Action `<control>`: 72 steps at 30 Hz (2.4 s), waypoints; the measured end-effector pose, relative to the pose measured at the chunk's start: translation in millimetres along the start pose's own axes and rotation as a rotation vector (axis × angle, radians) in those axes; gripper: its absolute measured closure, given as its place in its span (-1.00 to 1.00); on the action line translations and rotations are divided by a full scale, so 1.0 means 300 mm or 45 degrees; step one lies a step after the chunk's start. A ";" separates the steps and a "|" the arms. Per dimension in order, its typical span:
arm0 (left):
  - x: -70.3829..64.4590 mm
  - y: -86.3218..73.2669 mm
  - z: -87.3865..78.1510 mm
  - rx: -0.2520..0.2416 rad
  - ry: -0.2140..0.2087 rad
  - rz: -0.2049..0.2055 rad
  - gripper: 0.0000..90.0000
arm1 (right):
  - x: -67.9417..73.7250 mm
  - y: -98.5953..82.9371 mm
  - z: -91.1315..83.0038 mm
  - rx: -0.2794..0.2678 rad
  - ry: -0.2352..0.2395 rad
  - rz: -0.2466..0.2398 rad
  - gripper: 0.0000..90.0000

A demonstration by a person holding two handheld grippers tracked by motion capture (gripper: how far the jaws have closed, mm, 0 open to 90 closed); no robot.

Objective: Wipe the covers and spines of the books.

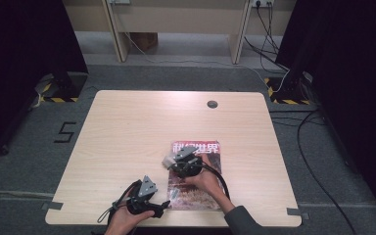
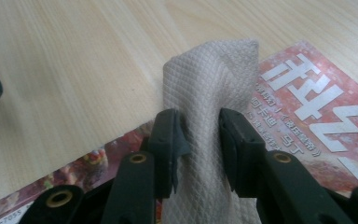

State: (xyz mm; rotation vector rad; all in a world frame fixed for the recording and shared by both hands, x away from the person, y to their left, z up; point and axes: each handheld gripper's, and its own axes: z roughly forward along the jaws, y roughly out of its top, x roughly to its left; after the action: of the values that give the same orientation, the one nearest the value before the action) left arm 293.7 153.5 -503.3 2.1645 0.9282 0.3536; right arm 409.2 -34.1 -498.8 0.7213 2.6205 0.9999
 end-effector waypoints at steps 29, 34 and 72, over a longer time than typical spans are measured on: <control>-0.009 0.000 0.004 0.010 -0.005 0.021 -0.60 | -0.370 -0.190 -0.154 -0.003 -0.331 0.370 0.55; -0.009 0.000 0.004 0.010 -0.004 0.022 -0.60 | -0.339 -0.180 -0.149 0.021 -0.336 0.323 0.53; 0.002 0.018 0.020 0.010 -0.006 0.010 -0.59 | -0.283 -0.221 -0.189 0.007 -0.346 0.302 0.54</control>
State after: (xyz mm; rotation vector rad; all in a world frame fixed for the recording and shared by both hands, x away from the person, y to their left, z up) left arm 299.8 148.2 -503.5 2.1759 0.9199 0.3497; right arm 435.3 -152.8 -497.7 1.1056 2.3434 0.8823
